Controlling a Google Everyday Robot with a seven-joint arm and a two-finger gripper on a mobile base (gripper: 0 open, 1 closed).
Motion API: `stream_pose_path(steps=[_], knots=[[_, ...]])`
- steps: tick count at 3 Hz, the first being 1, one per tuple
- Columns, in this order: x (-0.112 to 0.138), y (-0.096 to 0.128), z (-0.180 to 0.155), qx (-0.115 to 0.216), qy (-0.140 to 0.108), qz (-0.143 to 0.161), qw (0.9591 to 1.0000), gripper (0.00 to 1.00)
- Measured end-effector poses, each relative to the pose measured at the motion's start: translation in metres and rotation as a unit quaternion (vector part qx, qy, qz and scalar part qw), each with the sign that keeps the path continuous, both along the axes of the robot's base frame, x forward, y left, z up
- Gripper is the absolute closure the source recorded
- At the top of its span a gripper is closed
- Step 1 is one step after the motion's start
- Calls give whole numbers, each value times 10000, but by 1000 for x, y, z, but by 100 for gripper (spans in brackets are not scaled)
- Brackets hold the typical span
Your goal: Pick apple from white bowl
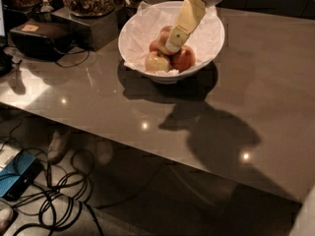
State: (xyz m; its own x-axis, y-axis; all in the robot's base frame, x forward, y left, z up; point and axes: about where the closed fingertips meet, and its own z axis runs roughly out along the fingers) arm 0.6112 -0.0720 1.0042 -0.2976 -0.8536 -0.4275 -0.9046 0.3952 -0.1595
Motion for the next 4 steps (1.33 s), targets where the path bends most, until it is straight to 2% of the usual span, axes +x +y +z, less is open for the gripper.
stream_pose_path(steps=[1, 3, 4], knots=[[20, 9, -5, 245, 89, -190, 9995, 0], [44, 8, -12, 460, 192, -426, 9978, 13], [50, 8, -17, 508, 260, -474, 9972, 12]])
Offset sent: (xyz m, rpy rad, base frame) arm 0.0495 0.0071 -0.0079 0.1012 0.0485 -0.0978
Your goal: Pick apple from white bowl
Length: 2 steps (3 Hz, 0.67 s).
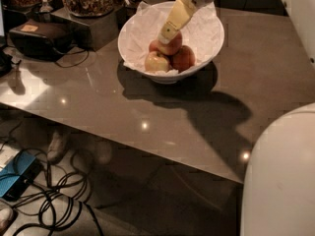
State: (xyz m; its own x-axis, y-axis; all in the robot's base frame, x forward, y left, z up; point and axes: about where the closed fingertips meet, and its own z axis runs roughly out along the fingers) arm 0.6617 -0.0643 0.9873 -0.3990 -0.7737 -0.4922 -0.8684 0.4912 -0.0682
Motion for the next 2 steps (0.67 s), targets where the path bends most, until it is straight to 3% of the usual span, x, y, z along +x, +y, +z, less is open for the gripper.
stream_pose_path(steps=[2], knots=[[9, 5, -12, -11, 141, 7, 9999, 14]])
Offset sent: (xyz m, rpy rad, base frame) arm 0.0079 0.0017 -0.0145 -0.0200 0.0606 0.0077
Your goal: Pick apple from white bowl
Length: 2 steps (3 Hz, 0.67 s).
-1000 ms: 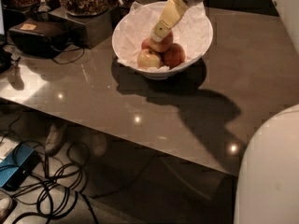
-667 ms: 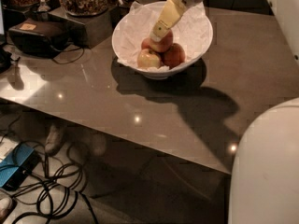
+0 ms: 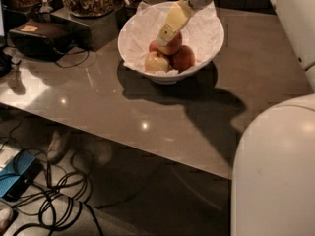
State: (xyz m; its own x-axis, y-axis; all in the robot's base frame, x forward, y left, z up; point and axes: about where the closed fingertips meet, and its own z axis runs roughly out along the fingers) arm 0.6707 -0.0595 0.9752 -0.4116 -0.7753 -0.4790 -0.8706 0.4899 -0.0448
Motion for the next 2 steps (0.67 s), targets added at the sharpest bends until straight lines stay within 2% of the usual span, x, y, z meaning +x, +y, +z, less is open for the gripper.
stream_pose_path(steps=[2], knots=[[7, 4, -14, -42, 139, 26, 9999, 16]])
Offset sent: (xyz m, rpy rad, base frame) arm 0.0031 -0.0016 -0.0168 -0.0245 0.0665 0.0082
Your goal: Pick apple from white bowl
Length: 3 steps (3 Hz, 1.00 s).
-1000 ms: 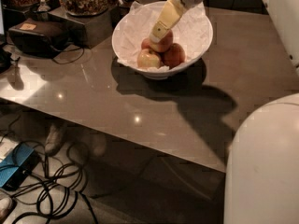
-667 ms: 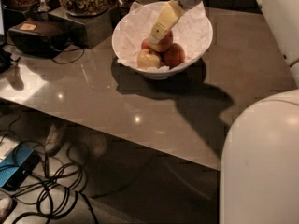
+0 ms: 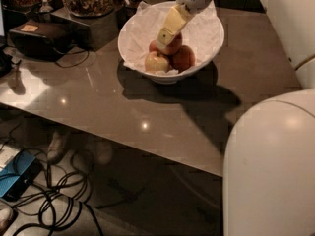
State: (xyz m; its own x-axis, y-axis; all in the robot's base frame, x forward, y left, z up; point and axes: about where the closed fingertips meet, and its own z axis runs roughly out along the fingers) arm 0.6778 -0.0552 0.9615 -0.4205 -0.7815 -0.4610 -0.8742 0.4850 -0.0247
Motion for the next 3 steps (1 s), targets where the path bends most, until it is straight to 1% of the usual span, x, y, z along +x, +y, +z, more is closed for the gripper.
stream_pose_path(steps=[3], knots=[[13, 3, -20, -41, 158, 1, 9999, 14]])
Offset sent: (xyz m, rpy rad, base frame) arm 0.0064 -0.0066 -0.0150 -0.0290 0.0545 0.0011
